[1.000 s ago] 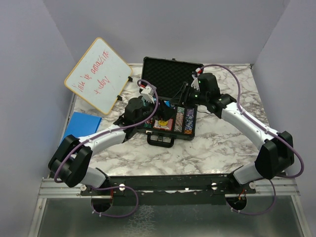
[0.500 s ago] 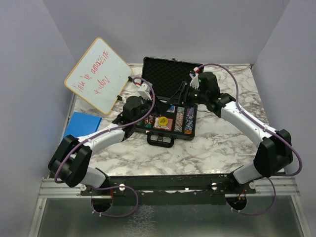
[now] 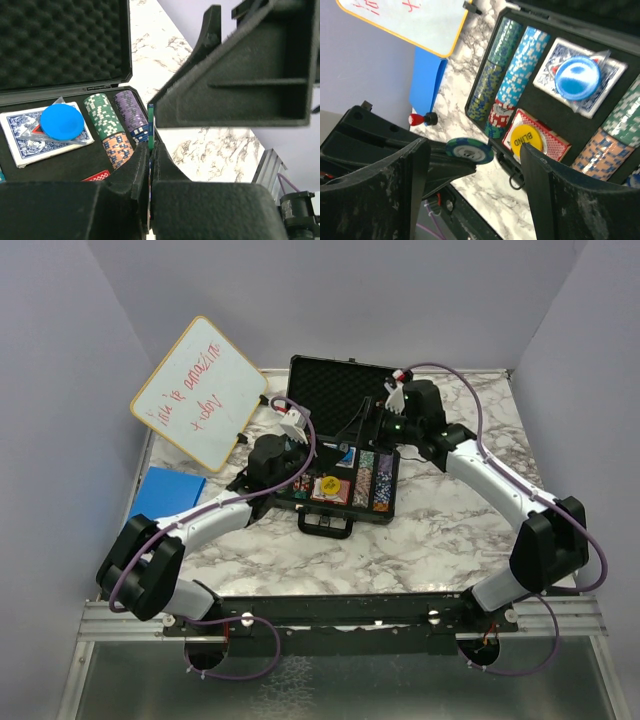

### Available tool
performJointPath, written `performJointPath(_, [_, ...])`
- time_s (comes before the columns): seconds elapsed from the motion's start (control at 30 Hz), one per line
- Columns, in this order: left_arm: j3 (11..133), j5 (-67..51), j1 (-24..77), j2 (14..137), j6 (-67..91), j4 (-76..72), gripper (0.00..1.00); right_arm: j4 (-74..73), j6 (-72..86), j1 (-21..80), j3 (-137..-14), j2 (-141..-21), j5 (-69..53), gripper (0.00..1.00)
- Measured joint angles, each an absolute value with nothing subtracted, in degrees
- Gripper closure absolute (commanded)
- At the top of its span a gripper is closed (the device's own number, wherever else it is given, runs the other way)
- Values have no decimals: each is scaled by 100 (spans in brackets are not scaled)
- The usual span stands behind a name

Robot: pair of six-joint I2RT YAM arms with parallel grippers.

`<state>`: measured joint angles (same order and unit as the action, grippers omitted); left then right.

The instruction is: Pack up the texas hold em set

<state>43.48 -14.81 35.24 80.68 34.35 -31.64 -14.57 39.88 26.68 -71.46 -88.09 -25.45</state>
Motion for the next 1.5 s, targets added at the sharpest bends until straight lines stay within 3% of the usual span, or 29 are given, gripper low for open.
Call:
performJointPath(0.23, [4298,-2082,3457,7819,2895,-3173,100,-1002,3253,2265,-7083,-8663,-3256,17])
performJointPath(0.5, [4353,-3798,3216,7741,2565,-3190,100,-786,1577,2235,-7074,-8418,-5258,20])
performJointPath(0.67, [4504,-4657,3028,7743,2567,-3201,100,-1393,513,2246,-7205,-8348,-6254,21])
performJointPath(0.83, [4622,-5262,2869,7747,2589,-3208,100,-2091,-255,2248,-7404,-8414,-6479,48])
performJointPath(1.1, [4630,-5614,2722,7754,2639,-3208,100,-2342,-521,2248,-7406,-8497,-6790,74])
performJointPath(1.17, [4648,-5675,2707,7769,2663,-3208,100,-2329,-499,2248,-7406,-8521,-6820,78])
performJointPath(1.33, [4652,-5767,2707,7793,2685,-3203,100,-2246,-346,2248,-7406,-8600,-6829,73])
performJointPath(1.5, [4707,-5778,2707,7813,2692,-3203,100,-2075,-191,2248,-7404,-8661,-6829,76])
